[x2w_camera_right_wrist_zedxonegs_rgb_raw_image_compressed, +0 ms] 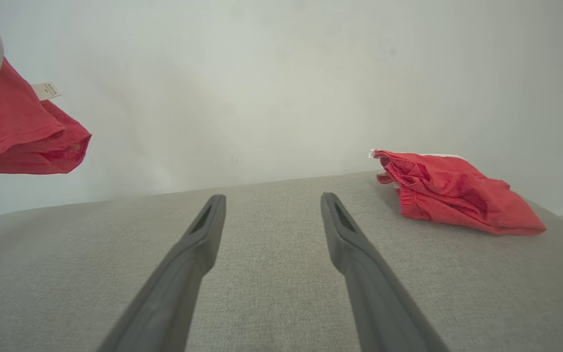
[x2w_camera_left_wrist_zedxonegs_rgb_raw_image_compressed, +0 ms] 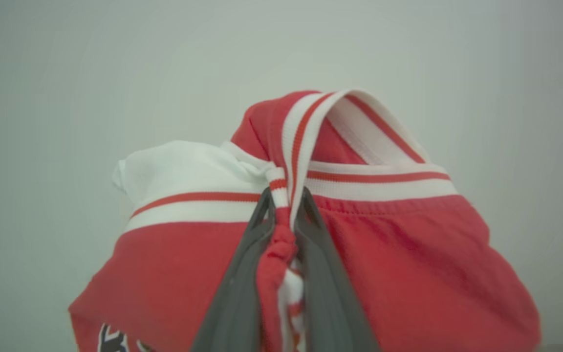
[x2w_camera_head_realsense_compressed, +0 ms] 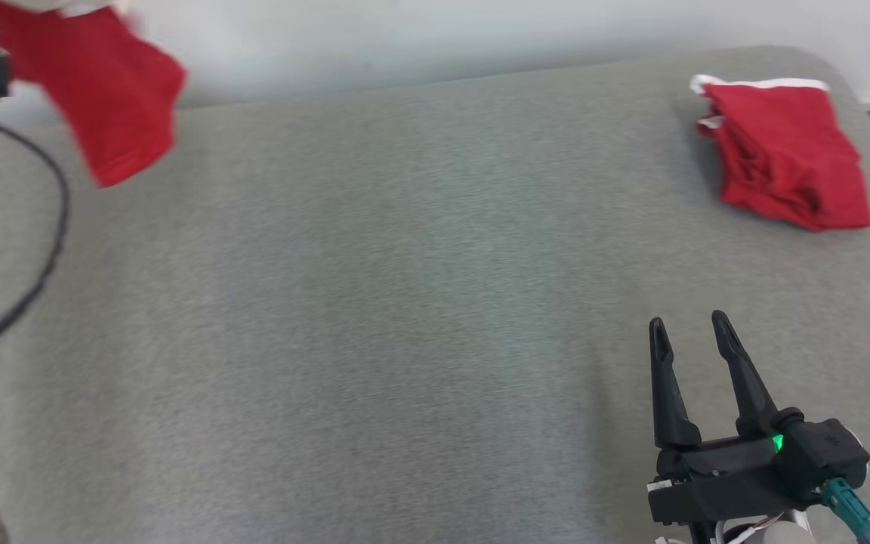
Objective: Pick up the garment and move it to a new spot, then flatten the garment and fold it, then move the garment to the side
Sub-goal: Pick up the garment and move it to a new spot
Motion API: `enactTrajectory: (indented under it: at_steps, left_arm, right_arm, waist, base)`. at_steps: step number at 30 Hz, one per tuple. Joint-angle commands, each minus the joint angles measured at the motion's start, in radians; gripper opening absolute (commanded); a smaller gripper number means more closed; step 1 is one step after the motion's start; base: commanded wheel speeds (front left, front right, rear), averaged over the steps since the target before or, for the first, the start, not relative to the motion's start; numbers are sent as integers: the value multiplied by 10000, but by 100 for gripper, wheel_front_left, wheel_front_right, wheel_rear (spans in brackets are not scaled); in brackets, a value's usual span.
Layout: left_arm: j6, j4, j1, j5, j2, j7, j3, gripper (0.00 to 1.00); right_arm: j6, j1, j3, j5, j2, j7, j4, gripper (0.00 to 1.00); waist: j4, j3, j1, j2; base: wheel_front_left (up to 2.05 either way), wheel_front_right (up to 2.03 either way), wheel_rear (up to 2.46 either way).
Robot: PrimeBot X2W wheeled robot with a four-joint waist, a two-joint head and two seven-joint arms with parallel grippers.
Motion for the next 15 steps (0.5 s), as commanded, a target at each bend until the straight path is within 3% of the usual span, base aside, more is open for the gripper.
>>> enactTrajectory:
  at_steps: [1,9,15]
  left_arm:
    - [-5,-624,283,-138,-122,152,-215,0]
    - [120,-3042,1225,-252,-792,913,-1005,0]
    - [357,-4654,2435,-376,-1456,1303,-1587,0]
  right_arm:
    - [-26,97,18,183,33,-2,79,100]
    - [-26,227,3,574,37,-2,337,100]
    - [-26,391,-44,603,37,-2,469,100]
  waist:
    - [-575,-202,1,0]
    - [-1477,-327,1,0]
    - [-1748,-509,1,0]
  base:
    - [0,0,0]
    - [0,0,0]
    - [0,0,0]
